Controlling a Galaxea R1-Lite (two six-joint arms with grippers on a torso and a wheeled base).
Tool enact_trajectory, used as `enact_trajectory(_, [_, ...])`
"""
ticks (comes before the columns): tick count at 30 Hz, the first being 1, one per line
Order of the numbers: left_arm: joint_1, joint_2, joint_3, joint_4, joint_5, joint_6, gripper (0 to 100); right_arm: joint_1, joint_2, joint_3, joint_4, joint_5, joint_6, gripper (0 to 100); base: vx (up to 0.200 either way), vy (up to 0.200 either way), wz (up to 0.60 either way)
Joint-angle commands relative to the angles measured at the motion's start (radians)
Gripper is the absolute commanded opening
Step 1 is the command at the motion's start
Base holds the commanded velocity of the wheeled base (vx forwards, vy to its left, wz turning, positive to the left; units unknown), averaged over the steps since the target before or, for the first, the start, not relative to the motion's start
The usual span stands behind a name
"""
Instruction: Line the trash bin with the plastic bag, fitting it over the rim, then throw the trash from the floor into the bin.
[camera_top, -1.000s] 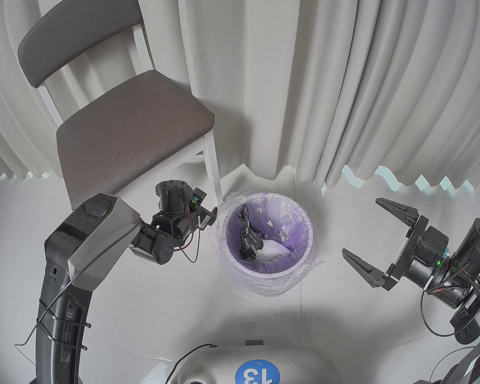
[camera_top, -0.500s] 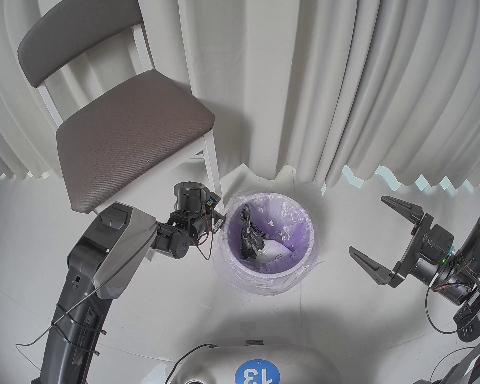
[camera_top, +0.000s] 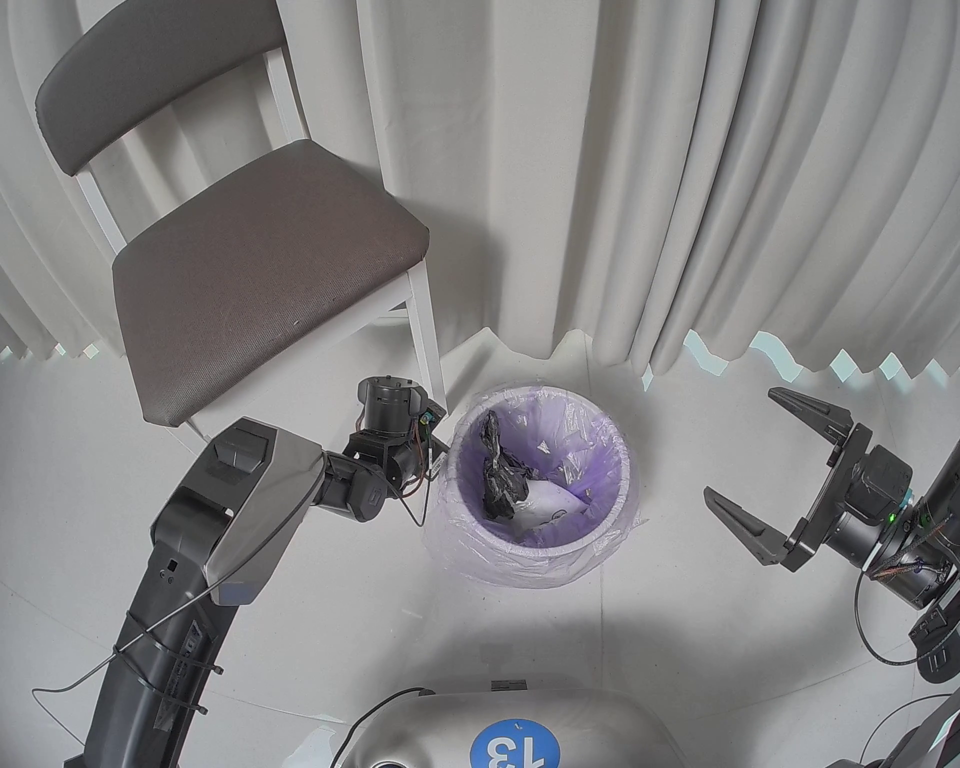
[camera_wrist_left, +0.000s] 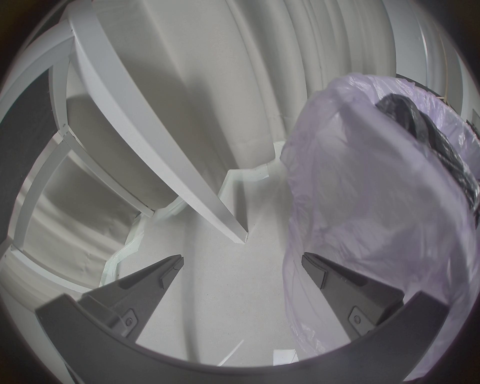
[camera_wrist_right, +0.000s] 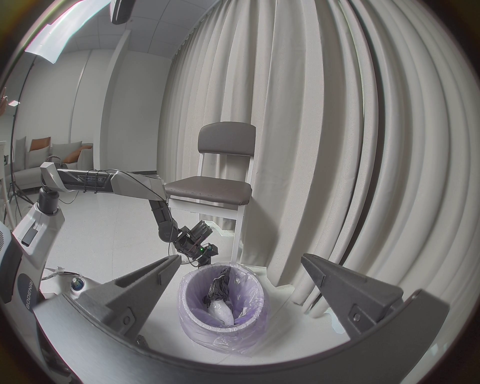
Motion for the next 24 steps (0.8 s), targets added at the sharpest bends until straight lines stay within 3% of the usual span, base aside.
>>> enact_trajectory(1, [0.001,-0.099,0.119,-0.017,0.001,0.0,100,0.0,-0.015,0.002,-0.018,-0.001,-0.002,100,0.0,0.0,0.0])
enact_trajectory(9, [0.006,-0.216,0.311,-0.088,-0.004,0.0,100,-0.003,-0.059,0.008,-0.018,0.002,0.012,100,0.0,0.0,0.0])
enact_trajectory(13, [-0.002,-0.332,0.512,-0.1,-0.018,0.0,100,-0.003,-0.059,0.011,-0.018,0.017,0.007,100,0.0,0.0,0.0])
enact_trajectory(15, [-0.002,-0.332,0.512,-0.1,-0.018,0.0,100,-0.003,-0.059,0.011,-0.018,0.017,0.007,100,0.0,0.0,0.0])
enact_trajectory(17, [-0.002,-0.4,0.653,-0.116,-0.078,0.003,100,-0.003,-0.064,0.014,-0.018,0.019,0.004,100,0.0,0.0,0.0])
enact_trajectory(24, [0.007,-0.424,0.724,-0.116,-0.194,0.049,100,-0.003,-0.082,0.022,-0.018,0.02,0.01,100,0.0,0.0,0.0])
